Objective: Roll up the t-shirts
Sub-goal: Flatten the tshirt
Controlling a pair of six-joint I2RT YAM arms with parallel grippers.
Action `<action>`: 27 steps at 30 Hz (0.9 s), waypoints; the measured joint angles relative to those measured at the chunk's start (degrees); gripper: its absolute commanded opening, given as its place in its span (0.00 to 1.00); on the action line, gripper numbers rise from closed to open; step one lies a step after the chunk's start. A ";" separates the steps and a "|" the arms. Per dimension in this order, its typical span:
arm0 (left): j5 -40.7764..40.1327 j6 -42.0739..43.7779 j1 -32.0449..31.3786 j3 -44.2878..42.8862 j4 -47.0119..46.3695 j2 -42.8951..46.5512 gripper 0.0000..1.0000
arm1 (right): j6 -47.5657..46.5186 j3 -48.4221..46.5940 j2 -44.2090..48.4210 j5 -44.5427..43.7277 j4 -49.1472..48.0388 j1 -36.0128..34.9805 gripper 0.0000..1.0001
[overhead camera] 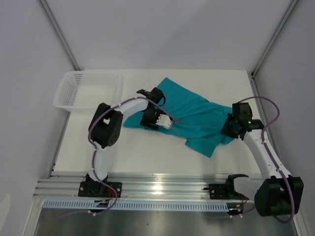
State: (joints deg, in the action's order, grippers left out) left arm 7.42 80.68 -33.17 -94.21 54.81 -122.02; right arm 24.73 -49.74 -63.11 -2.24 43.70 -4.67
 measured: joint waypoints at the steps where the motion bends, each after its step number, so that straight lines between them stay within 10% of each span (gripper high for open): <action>1: 1.90 -1.55 0.11 1.84 0.66 1.60 0.74 | -0.35 0.17 -0.55 0.24 -0.63 0.83 0.00; 13: 7.82 -14.84 10.45 24.33 -13.99 34.53 0.77 | -2.86 1.33 -8.35 4.42 -8.31 5.95 0.00; 18: 4.07 -7.45 11.34 37.92 -18.82 32.59 0.77 | -2.99 1.53 -8.35 5.53 -9.42 6.03 0.00; 27: 4.26 -2.12 13.75 34.95 -17.97 27.56 0.71 | -3.39 2.01 -8.35 6.23 -9.75 6.29 0.00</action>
State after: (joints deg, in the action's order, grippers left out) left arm 11.68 78.56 -19.42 -59.27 36.84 -94.45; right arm 21.34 -47.72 -71.46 3.99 33.95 1.63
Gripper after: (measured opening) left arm 0.748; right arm 0.010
